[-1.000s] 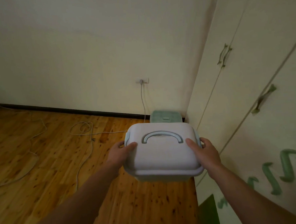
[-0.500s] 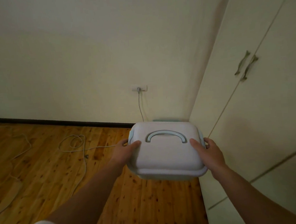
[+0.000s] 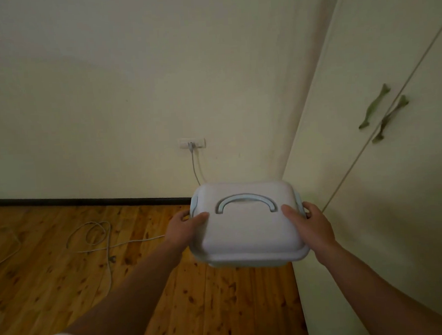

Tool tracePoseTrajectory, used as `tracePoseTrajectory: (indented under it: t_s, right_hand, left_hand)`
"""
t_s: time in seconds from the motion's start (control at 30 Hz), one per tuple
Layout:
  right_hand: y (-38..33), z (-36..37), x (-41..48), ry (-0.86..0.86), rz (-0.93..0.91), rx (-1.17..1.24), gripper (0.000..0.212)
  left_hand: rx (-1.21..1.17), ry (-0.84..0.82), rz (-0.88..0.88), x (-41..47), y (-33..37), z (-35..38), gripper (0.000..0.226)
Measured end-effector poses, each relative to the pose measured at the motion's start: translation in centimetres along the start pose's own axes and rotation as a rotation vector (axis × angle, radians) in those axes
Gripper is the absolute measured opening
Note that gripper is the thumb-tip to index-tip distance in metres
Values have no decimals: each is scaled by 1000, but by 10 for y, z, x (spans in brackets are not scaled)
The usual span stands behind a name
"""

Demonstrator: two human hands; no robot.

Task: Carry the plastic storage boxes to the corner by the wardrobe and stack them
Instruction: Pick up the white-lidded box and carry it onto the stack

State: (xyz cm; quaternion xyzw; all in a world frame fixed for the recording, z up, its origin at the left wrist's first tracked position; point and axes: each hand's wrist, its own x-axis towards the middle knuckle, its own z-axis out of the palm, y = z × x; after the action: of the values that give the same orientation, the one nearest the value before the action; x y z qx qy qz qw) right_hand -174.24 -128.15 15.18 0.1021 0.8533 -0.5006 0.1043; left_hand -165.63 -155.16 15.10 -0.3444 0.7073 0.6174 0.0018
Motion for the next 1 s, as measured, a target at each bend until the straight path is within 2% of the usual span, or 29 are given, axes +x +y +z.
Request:
tracePoseTrajectory:
  t_s: [0.27, 0.53, 0.7, 0.83, 1.0]
  right_hand:
    - [-22, -10, 110, -60, 7, -35, 75]
    - [-39, 4, 178, -104, 27, -28, 75]
    - [-53, 22, 229, -95, 50, -45, 77]
    - [-69, 41, 267, -81, 82, -61, 77]
    - [-81, 66, 311, -86, 104, -78, 76]
  left_hand:
    - [-21, 27, -39, 79, 39, 48, 67]
    - [12, 14, -57, 145, 62, 64, 68]
    - [21, -31, -103, 208, 72, 72, 75]
    - [11, -97, -123, 260, 85, 73, 63]
    - [21, -149, -125, 317, 96, 73, 67]
